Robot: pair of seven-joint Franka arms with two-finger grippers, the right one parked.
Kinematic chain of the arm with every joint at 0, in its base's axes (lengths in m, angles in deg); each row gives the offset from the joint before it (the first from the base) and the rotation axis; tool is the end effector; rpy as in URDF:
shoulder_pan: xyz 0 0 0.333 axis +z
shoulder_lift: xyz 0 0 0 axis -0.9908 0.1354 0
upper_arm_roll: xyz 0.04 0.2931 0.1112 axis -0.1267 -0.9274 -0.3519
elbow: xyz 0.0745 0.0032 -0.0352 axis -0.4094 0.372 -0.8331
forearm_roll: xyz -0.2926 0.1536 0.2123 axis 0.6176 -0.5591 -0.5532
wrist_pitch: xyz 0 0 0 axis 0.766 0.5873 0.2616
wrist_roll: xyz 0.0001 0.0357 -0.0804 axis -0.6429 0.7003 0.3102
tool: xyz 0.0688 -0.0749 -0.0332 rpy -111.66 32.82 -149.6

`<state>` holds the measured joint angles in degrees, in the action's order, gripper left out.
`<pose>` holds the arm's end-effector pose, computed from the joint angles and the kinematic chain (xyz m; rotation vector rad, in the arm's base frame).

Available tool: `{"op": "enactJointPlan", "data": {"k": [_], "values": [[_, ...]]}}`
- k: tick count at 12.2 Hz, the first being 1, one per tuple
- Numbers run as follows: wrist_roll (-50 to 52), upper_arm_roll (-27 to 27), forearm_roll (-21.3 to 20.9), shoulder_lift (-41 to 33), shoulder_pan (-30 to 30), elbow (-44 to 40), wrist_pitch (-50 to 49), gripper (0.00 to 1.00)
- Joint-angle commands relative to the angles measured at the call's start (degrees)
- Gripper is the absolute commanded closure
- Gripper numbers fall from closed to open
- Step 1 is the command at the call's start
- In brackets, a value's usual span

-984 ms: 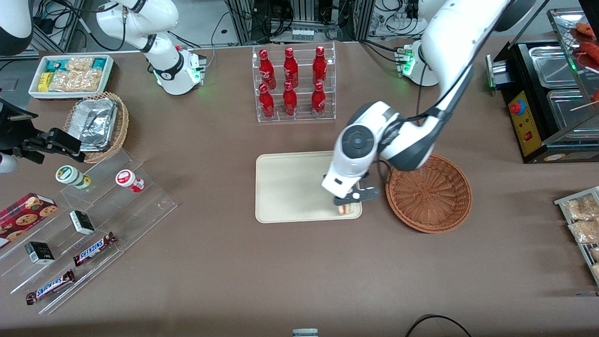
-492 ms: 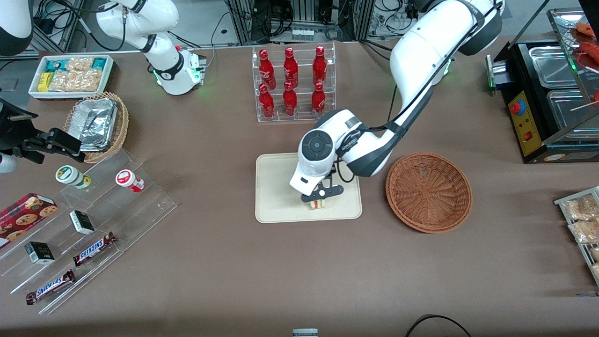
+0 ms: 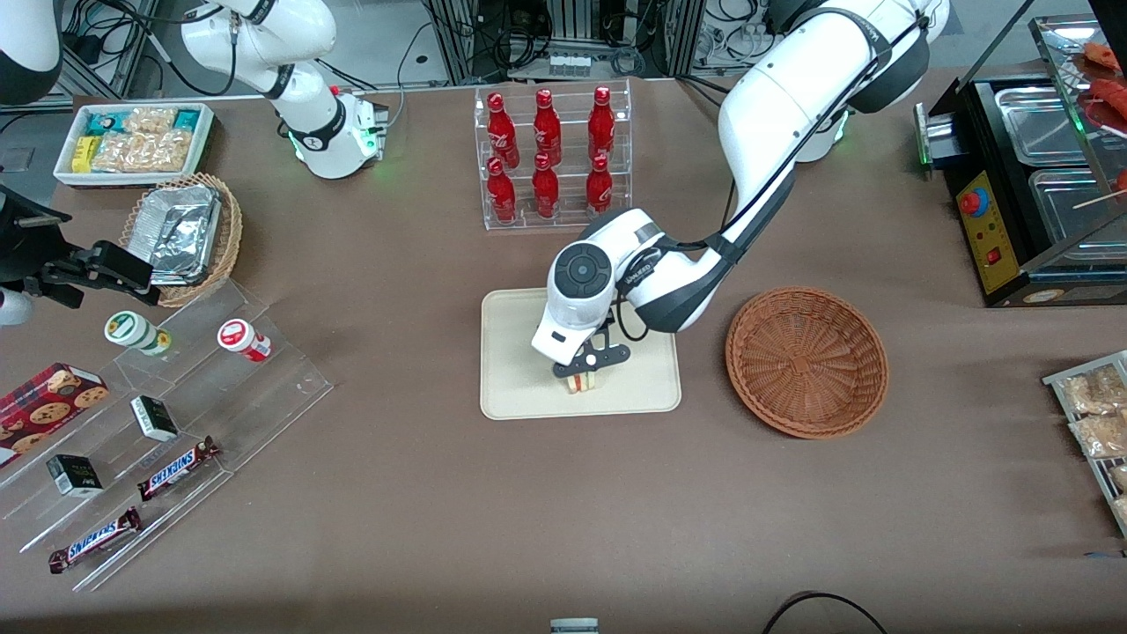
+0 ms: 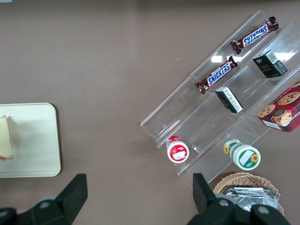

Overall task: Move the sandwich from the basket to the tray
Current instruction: 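Lift the sandwich and carry it with the left gripper over the tray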

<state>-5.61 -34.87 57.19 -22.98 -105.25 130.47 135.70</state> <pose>0.5204 -0.5059 0.2599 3.0631 0.3887 -0.1913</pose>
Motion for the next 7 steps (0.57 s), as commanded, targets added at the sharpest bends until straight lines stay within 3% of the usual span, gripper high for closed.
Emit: {"op": "enactJointPlan", "data": {"k": [1, 2, 7], "values": [[1.37, -0.14, -2.39, 1.14, -0.79, -1.57, 0.92, 0.49], [1.20, -0.14, -2.39, 1.14, -0.79, -1.57, 0.92, 0.02], [1.37, -0.14, -2.13, -3.24, 0.00, -1.66, -0.82, 0.00]]}}
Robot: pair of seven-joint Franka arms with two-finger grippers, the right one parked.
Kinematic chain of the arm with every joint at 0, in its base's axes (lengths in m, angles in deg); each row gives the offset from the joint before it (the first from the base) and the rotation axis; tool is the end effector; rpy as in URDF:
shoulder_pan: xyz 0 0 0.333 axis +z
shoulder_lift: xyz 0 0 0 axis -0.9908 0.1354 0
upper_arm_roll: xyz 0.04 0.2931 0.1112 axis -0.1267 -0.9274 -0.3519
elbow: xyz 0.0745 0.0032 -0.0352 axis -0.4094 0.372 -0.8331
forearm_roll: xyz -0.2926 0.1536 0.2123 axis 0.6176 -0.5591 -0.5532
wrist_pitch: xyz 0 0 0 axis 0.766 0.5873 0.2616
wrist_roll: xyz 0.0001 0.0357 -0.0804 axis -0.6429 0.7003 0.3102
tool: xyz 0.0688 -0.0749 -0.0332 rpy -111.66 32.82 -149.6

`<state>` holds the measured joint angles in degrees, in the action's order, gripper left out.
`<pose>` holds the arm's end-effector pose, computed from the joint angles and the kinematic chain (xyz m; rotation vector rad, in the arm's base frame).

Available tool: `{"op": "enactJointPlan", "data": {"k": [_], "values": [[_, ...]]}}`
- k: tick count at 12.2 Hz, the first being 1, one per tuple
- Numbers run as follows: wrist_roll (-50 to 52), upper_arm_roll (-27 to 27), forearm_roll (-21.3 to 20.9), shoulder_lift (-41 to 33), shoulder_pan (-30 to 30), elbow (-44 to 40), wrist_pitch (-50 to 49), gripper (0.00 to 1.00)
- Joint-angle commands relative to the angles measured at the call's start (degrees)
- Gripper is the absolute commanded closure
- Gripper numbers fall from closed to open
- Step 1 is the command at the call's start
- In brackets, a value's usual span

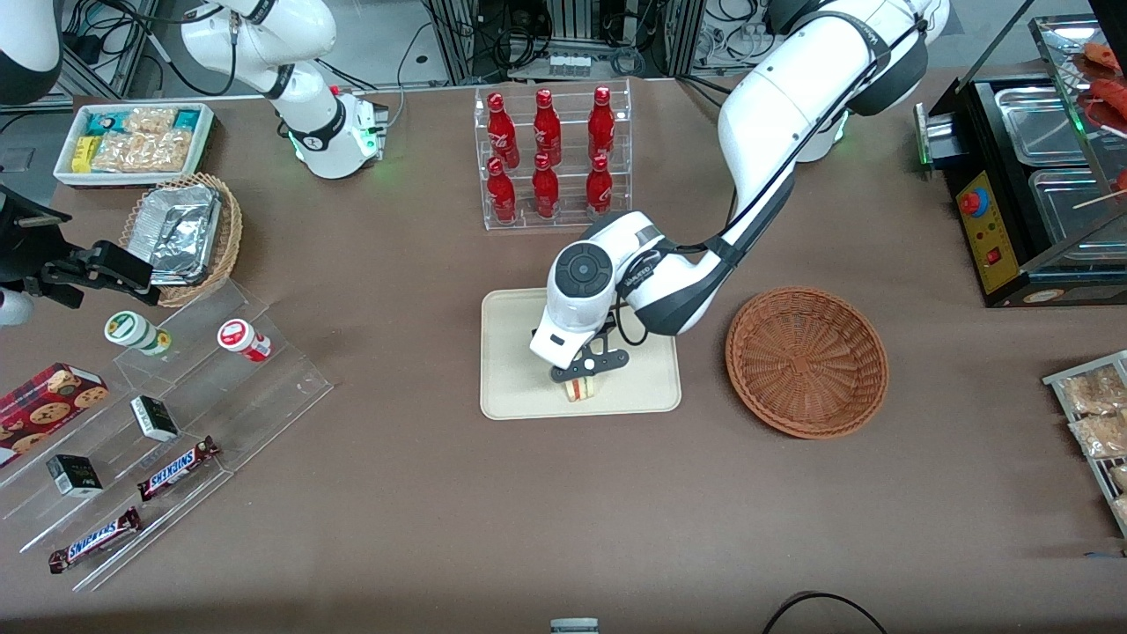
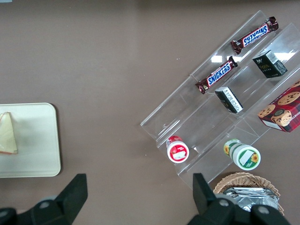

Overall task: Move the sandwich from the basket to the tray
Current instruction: 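Lower the sandwich onto the tray and open the left gripper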

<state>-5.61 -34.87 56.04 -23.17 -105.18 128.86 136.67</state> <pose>0.5312 -0.5075 0.2756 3.0384 0.3856 -0.1222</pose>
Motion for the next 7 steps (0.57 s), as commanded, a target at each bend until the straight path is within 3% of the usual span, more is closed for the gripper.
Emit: {"op": "enactJointPlan", "data": {"k": [1, 7], "values": [[1.19, -0.23, -1.16, -4.73, 0.28, -0.14, -3.88, 0.00], [-4.34, -1.28, -1.16, -13.26, 6.24, 1.17, -16.45, 0.00]]}}
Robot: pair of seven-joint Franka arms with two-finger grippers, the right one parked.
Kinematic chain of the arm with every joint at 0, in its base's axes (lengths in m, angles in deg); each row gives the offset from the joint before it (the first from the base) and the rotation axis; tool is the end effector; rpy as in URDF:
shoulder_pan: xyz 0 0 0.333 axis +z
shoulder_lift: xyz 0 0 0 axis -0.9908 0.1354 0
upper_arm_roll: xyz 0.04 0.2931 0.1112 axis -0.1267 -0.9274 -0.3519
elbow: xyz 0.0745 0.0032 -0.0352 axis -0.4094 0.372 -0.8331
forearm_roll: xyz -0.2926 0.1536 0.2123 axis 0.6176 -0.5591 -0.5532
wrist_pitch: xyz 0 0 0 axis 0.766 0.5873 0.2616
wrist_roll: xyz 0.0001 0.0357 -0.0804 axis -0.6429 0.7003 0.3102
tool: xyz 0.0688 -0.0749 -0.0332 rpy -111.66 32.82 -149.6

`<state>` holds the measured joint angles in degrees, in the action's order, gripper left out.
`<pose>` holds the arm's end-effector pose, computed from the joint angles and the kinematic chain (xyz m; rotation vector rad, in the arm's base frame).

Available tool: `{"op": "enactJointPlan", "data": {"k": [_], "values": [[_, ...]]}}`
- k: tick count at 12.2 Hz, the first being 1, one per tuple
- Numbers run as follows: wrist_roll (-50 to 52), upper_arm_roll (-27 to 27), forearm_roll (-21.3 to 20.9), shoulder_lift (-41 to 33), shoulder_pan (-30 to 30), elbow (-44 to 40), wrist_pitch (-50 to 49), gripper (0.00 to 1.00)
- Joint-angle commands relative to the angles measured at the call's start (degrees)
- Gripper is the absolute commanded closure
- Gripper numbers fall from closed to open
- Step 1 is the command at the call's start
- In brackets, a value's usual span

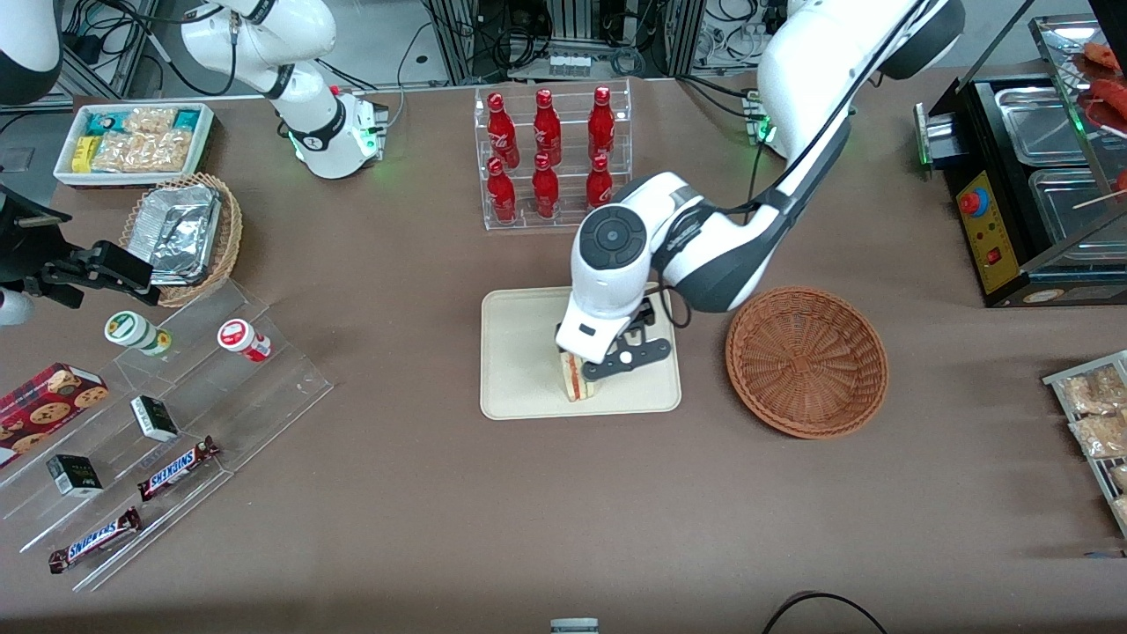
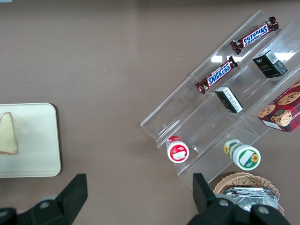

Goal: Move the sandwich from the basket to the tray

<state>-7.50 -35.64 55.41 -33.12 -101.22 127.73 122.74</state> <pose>0.5571 -0.4456 0.3794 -3.0693 -0.4470 0.0528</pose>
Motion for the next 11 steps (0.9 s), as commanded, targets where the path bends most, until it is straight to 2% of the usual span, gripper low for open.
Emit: {"op": "enactJointPlan", "data": {"k": [1, 3, 9, 11], "values": [[-3.06, -0.51, -0.53, -4.36, 3.51, 2.40, -5.60, 0.00], [-5.16, -0.51, -0.61, -6.12, 7.38, 3.97, -8.09, 0.00], [-23.52, -0.16, 0.53, -16.40, 20.64, 17.58, -7.47, 0.00], [-30.19, -0.16, 2.54, -20.17, 24.25, 22.15, -7.47, 0.00]]}}
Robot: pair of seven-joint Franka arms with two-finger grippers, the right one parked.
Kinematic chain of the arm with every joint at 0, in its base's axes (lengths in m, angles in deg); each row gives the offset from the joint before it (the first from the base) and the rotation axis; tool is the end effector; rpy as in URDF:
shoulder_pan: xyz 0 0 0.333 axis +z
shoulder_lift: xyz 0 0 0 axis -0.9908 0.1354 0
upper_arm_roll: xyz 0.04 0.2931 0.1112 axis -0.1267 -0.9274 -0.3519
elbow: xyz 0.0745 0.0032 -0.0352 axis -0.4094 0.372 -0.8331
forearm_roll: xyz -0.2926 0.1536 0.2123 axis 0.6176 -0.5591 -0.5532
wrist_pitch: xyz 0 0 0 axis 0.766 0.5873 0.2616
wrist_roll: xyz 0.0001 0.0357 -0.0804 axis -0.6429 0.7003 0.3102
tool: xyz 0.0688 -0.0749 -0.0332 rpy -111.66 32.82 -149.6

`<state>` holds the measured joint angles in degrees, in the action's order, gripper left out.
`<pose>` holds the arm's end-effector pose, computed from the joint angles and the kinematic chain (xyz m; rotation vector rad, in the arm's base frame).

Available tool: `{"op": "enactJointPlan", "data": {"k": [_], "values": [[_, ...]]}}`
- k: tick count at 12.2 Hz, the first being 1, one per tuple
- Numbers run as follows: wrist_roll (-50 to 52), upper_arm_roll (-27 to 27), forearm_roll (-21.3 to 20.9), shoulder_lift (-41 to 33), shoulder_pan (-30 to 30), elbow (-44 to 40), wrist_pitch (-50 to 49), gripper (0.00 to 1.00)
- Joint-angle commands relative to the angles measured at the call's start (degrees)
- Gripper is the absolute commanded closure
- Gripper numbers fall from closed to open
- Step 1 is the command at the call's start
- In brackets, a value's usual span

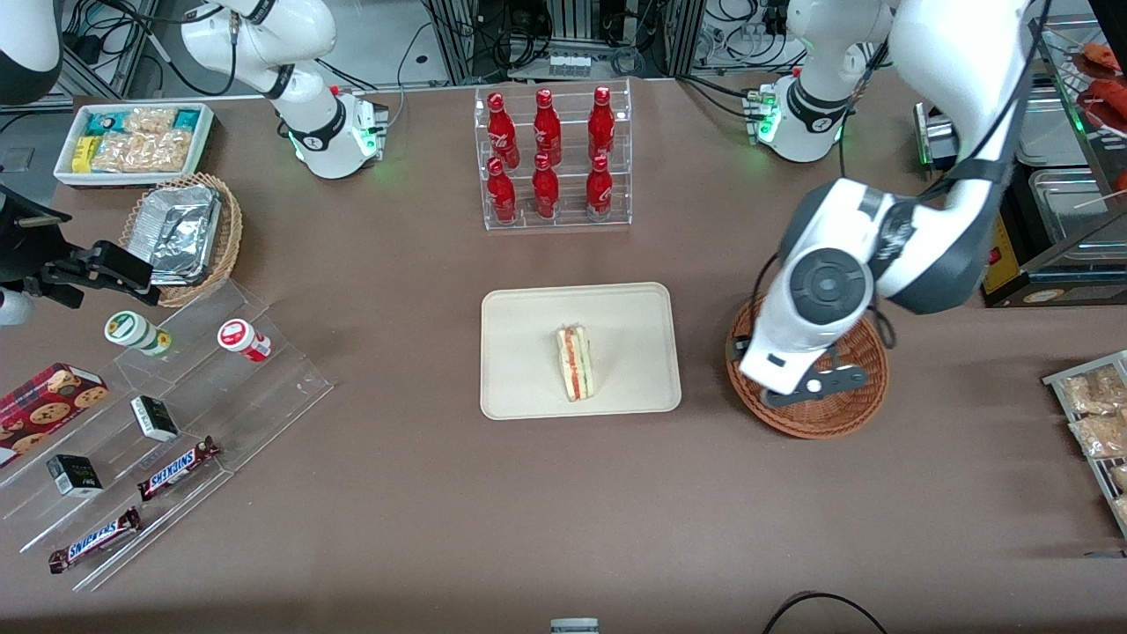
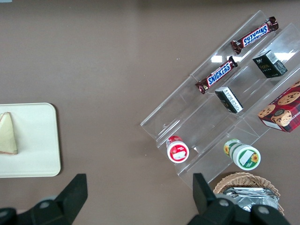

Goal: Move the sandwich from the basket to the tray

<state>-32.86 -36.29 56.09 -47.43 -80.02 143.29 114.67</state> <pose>0.5973 -0.2090 0.4040 -2.9175 -0.2625 0.2278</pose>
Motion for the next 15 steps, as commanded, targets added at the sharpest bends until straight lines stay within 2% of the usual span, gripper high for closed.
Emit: {"op": "enactJointPlan", "data": {"k": [1, 3, 5, 7, 9, 11, 15], "values": [[-6.43, 0.49, 1.95, -7.36, 4.82, 7.65, 0.34, 0.00], [-10.03, 0.49, 3.70, -11.05, 8.24, 10.28, -0.28, 0.00], [-14.42, -0.21, 8.44, -14.83, 9.58, 12.40, -0.54, 0.00], [-18.03, -3.54, 11.00, -17.04, 8.97, 12.59, -3.43, 0.00], [-20.40, -5.82, 11.01, -19.06, 8.36, 12.32, -5.36, 0.00], [-25.58, -11.18, 11.09, -20.38, 5.28, 10.66, -9.05, 0.00], [-34.82, -16.81, 11.01, -22.84, 4.84, 5.92, -16.70, 0.00]]}}
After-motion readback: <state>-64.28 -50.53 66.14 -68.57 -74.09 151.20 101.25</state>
